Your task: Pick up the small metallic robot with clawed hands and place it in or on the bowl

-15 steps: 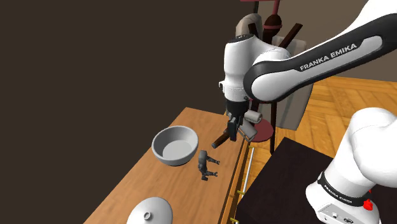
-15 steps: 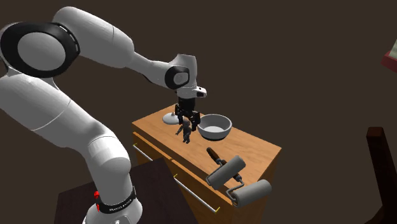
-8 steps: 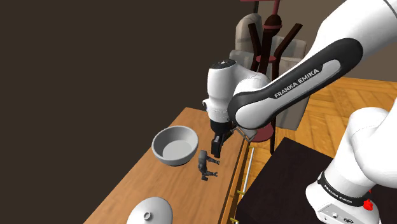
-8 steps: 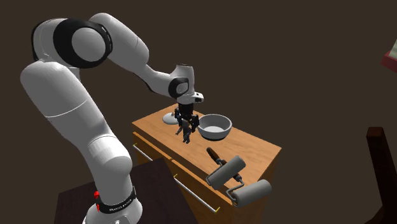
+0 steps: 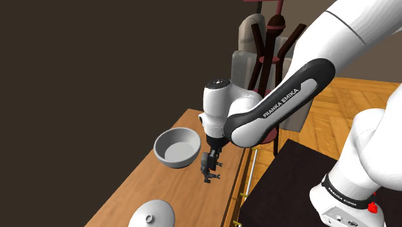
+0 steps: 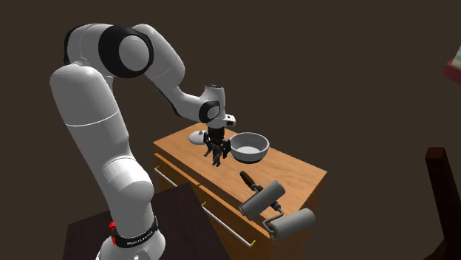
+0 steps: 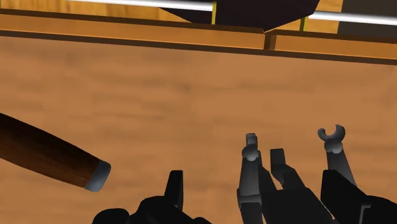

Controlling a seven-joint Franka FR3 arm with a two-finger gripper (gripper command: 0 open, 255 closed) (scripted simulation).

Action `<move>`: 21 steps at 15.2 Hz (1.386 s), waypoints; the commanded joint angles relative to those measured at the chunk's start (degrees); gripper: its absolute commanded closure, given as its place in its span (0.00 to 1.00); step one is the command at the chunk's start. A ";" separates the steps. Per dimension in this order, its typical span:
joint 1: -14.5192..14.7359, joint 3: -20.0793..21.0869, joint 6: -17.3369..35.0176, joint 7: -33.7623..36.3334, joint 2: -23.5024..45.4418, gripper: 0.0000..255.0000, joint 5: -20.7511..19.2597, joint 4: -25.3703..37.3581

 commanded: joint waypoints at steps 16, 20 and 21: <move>-0.08 0.07 2.22 0.52 1.85 1.00 -0.68 -0.38; -0.05 0.06 1.37 0.31 1.13 1.00 -0.39 -0.22; -0.01 0.04 0.49 0.12 0.42 1.00 -0.13 -0.03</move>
